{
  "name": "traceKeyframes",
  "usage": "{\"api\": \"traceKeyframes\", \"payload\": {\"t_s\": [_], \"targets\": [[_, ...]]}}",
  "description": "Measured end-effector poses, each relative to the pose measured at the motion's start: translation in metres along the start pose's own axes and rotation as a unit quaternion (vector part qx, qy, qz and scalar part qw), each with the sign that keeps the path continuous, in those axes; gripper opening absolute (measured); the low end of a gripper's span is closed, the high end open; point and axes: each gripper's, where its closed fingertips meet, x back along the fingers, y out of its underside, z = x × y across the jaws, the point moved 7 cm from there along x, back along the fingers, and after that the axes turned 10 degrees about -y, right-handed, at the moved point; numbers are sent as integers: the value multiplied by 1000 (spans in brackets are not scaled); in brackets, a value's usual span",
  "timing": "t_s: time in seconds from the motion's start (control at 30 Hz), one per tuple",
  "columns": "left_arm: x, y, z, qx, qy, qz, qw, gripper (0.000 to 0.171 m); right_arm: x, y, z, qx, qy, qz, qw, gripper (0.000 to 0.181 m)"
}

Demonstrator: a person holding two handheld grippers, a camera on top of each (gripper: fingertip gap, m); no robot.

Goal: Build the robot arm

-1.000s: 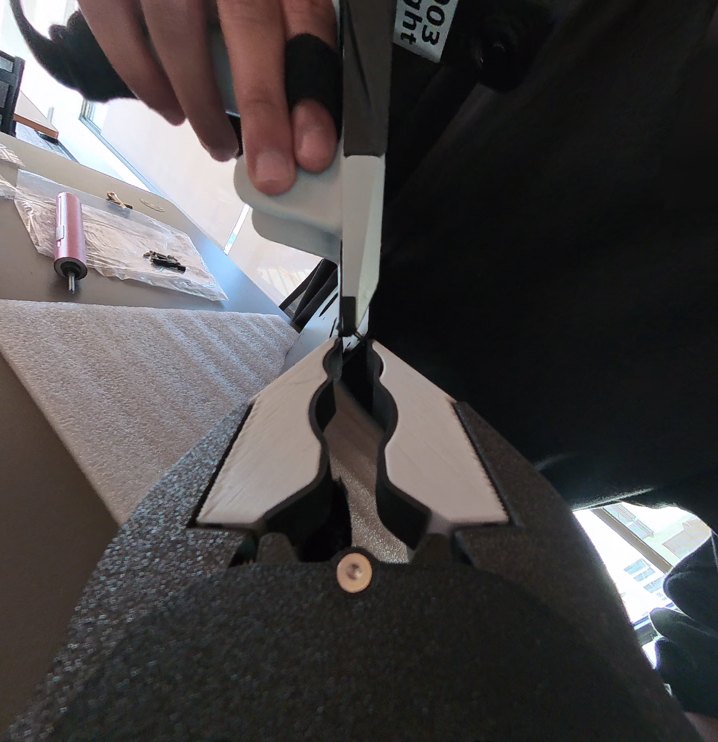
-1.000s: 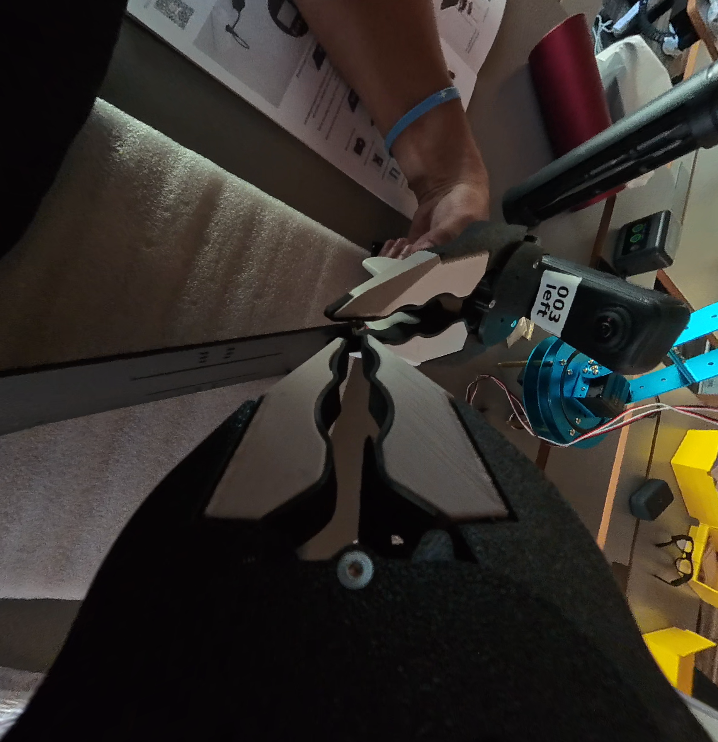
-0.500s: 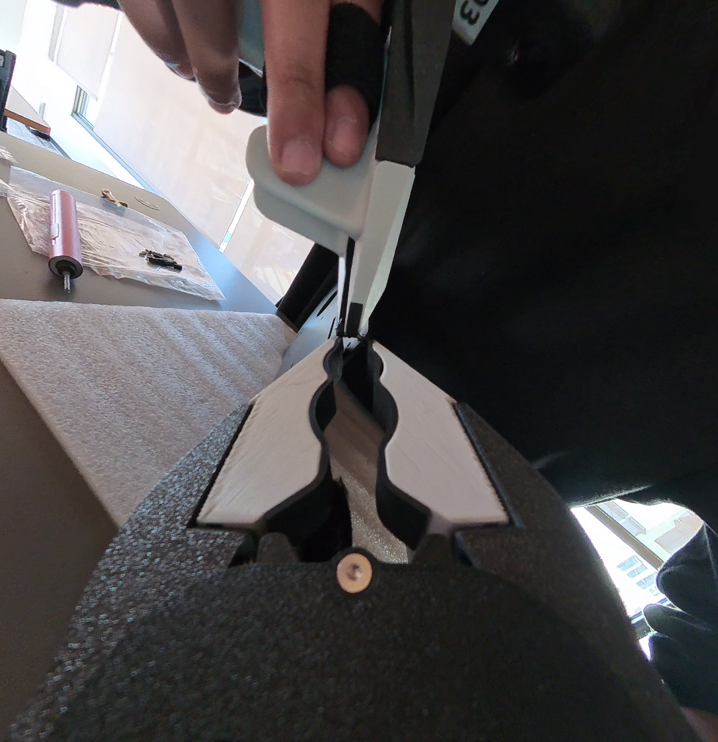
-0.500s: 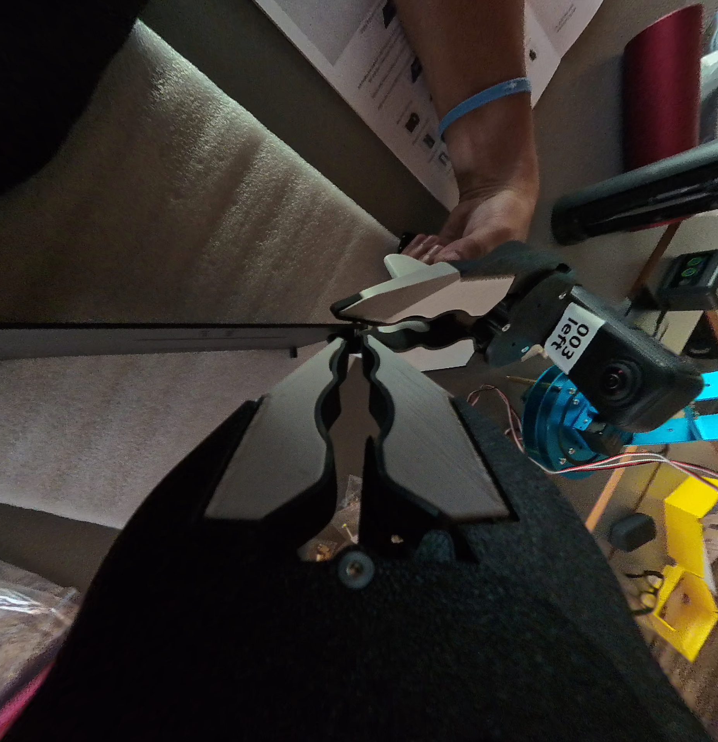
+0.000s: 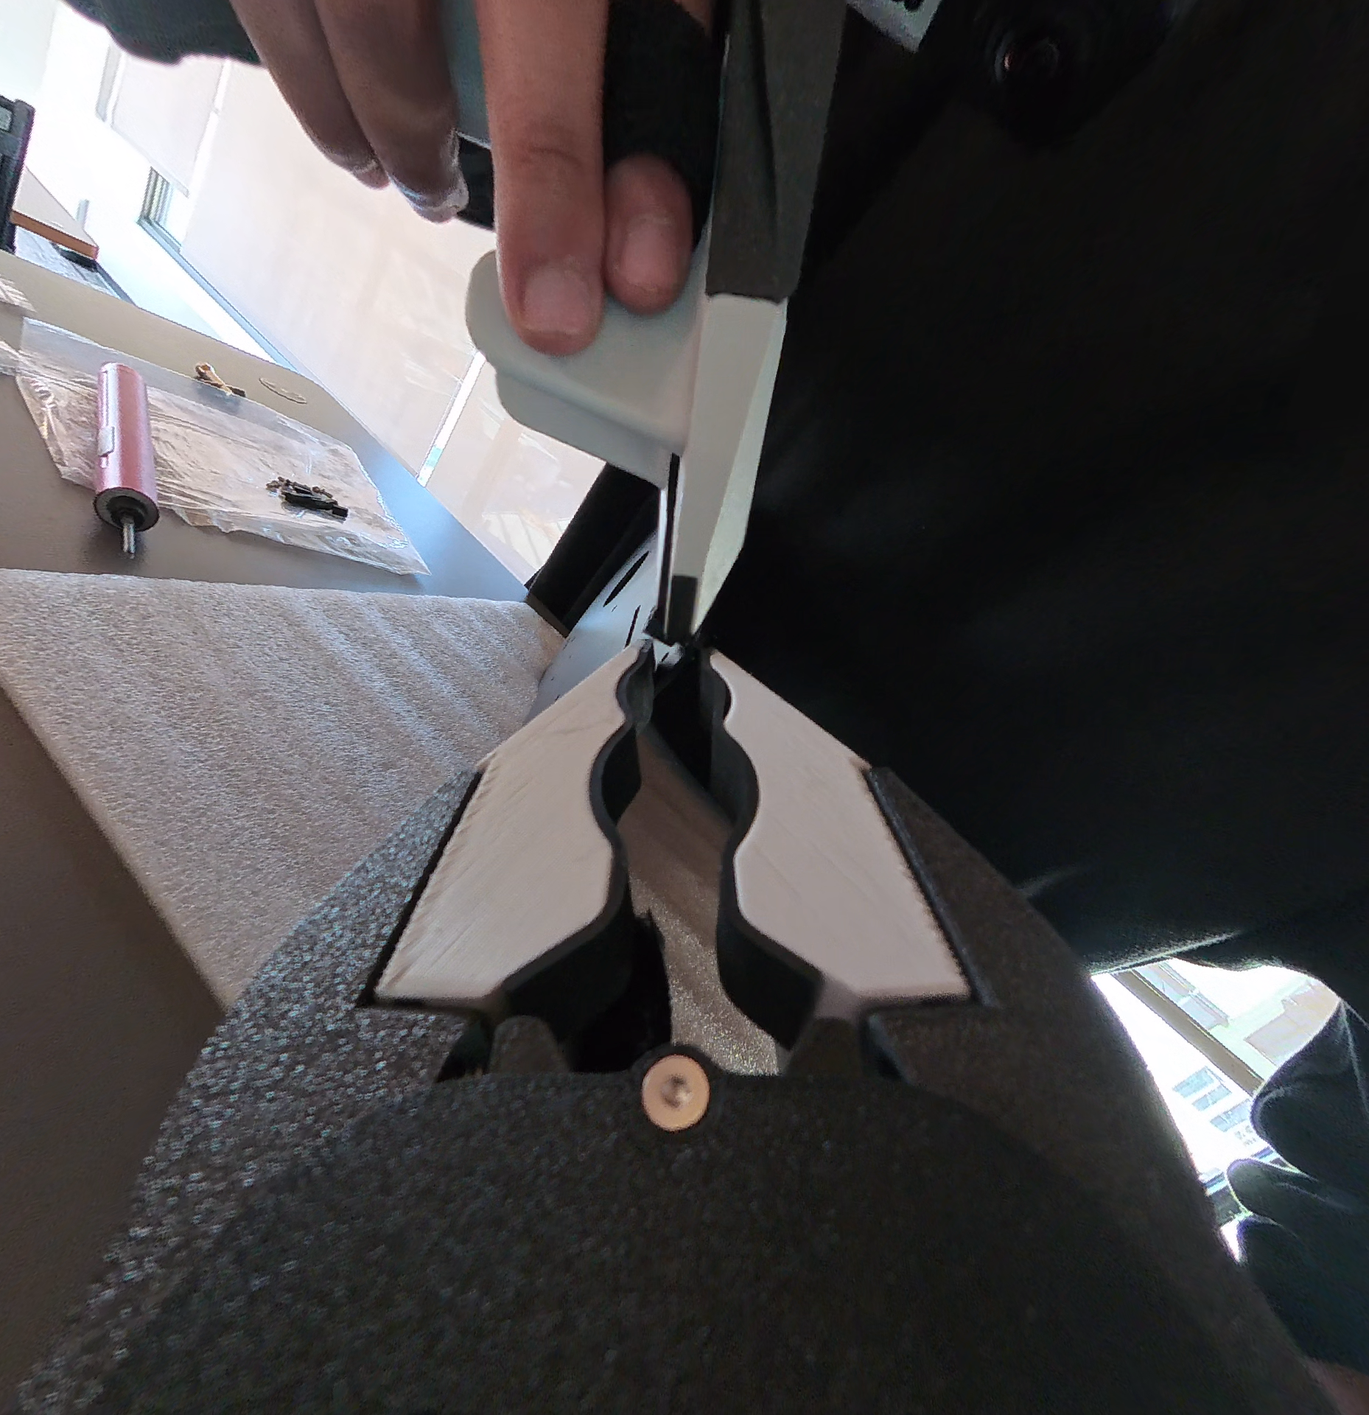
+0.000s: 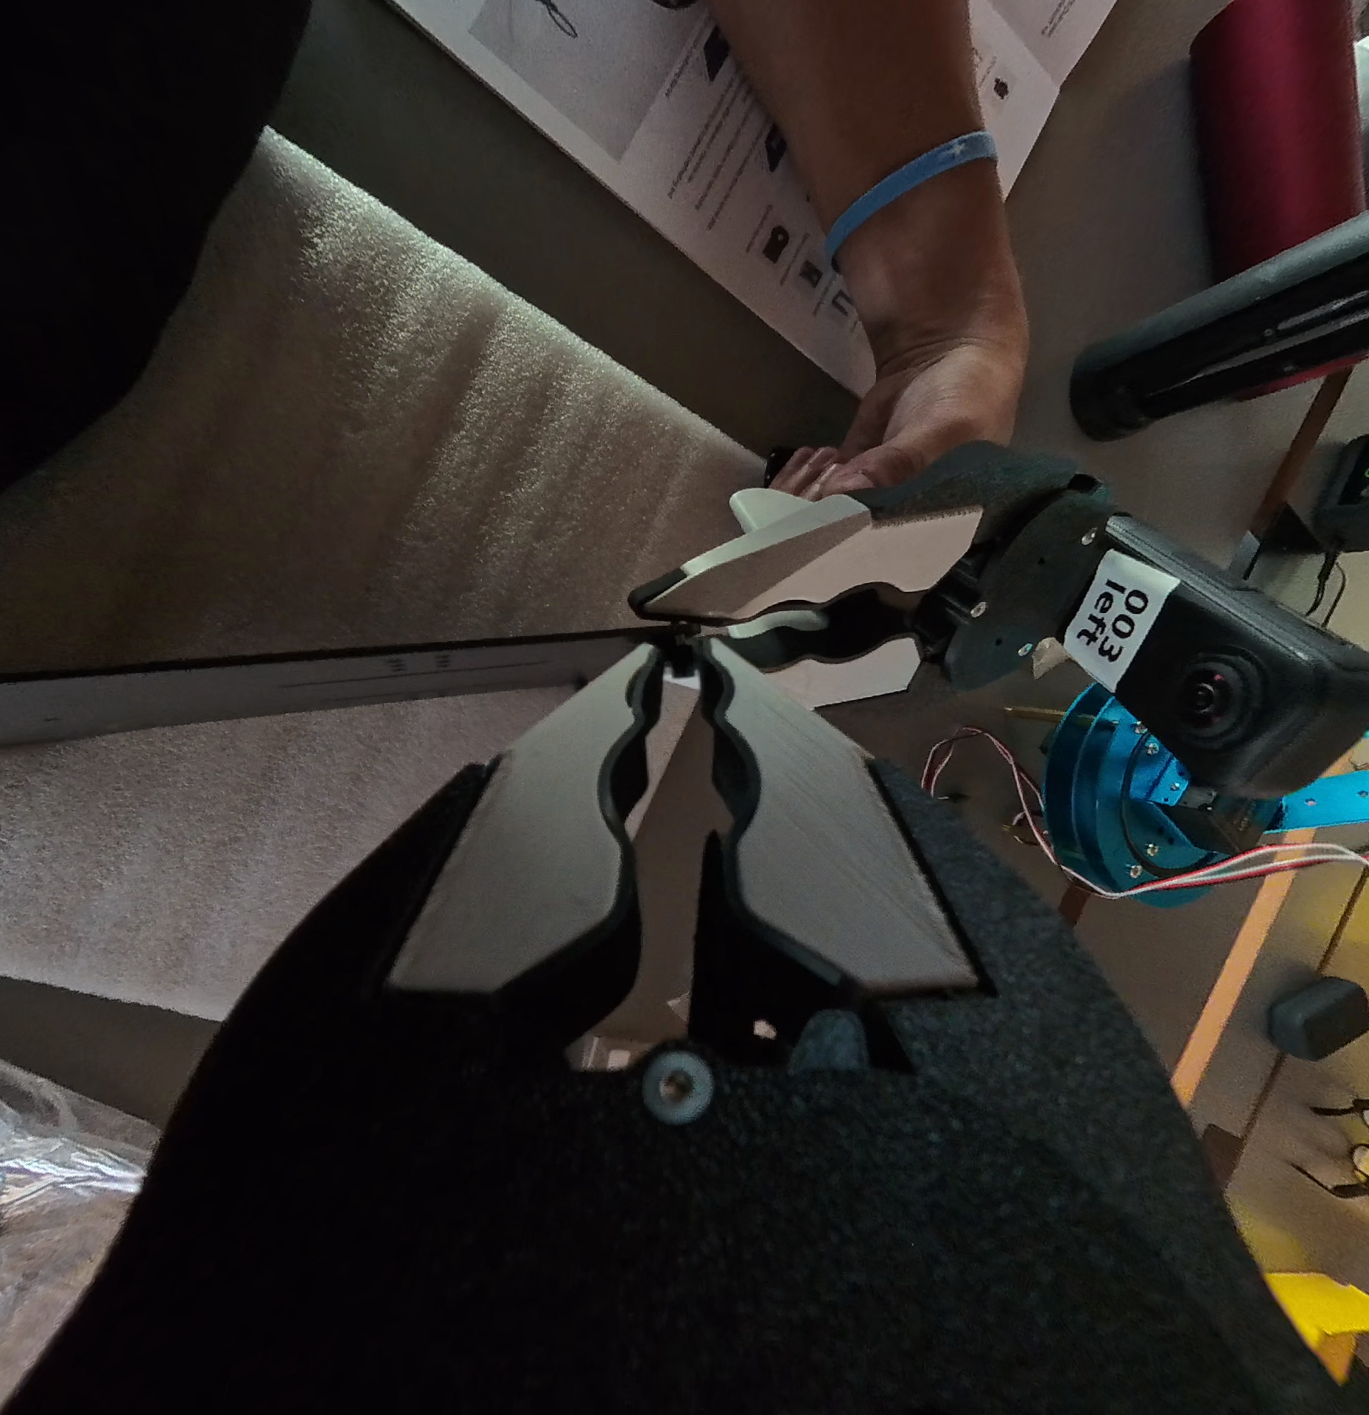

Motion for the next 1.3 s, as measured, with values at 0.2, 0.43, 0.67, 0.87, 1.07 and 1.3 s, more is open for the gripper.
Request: {"api": "traceKeyframes", "payload": {"t_s": [0.2, 0.43, 0.67, 0.87, 1.07, 1.3], "targets": [[0, 0, 0, 0, 1, 0, 1000, 10, 14, 6, 1, -41, 22, 25, 999, 15], [0, 0, 0, 0, 2, 0, 1000, 10, 7, 10, 3, -80, 23, 34, 996, 25], [0, 0, 0, 0, 1, 0, 1000, 10, 8, 5, 16, -82, 11, 31, 996, 31], [0, 0, 0, 1, 2, 0, 1000, 10, 8, 6, 13, -76, 0, 27, 997, 29], [0, 1, 0, 0, 3, 0, 1000, 10, 25, 18, 14, -119, -6, 35, 992, 23], [0, 1, 1, -2, 2, -2, 1000, 10, -23, 86, -30, -351, -21, 84, 932, 20]]}}
